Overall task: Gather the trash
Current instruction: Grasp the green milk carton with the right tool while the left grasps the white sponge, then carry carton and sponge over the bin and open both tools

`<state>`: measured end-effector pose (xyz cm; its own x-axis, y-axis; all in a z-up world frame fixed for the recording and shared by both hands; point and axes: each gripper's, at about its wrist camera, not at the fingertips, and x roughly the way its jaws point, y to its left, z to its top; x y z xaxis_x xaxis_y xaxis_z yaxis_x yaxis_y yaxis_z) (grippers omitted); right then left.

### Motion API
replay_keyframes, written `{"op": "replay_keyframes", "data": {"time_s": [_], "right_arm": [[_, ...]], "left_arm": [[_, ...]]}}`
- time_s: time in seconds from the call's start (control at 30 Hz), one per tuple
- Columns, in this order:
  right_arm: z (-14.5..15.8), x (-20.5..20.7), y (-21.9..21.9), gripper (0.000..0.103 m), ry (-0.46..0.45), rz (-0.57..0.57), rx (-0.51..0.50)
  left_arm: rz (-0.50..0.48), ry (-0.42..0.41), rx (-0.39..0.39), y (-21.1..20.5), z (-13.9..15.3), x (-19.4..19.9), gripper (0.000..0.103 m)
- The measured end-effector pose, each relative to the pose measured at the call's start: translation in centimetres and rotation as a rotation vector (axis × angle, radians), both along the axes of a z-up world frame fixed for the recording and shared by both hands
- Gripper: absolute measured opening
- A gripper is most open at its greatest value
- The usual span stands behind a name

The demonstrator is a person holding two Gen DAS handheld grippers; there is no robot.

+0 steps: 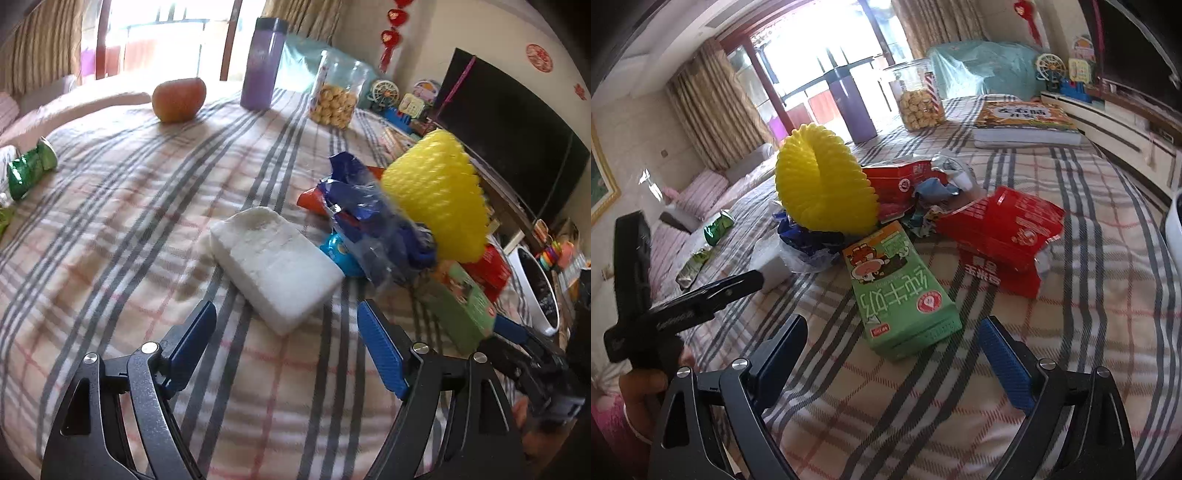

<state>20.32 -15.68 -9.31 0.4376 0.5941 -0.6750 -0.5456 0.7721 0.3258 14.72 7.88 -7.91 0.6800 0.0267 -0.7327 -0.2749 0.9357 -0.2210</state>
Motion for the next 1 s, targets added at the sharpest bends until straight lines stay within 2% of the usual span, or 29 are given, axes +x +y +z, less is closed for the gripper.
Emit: {"op": "replay_keyframes", "data": {"time_s": [0.17,0.27,0.3,0.33,0.4,0.73,1.0], "right_arm": [[0.0,1.0,1.2,0.094,-0.017,0.017,-0.044],[-0.2,1.5,2.1,0.09,-0.015,0.025,-0.076],[-0.3,1.6,2.3,0.086,-0.015,0.026,-0.086],[-0.6,1.7,2.4,0.081,-0.013,0.027,-0.1],[-0.9,1.8,2.7,0.059,-0.006,0.021,-0.125],[-0.3,-0.3,-0.3,0.053,0.008,-0.024,-0.053],[0.3,-2.1,-4.7,0.053,0.01,-0.106,0.002]], "left_arm": [[0.02,0.026,0.013,-0.2,-0.8,2.1,0.081],[0.034,0.037,0.034,-0.1,-0.9,2.7,0.079],[0.034,0.033,0.038,0.0,-0.9,2.8,0.07],[0.03,0.032,0.042,0.1,-1.0,2.7,0.069],[0.017,0.017,0.038,0.1,-0.8,2.3,0.066],[-0.096,-0.011,0.053,-2.3,0.0,-1.7,0.065],[-0.267,-0.052,0.099,-8.3,1.6,-3.8,0.065]]}}
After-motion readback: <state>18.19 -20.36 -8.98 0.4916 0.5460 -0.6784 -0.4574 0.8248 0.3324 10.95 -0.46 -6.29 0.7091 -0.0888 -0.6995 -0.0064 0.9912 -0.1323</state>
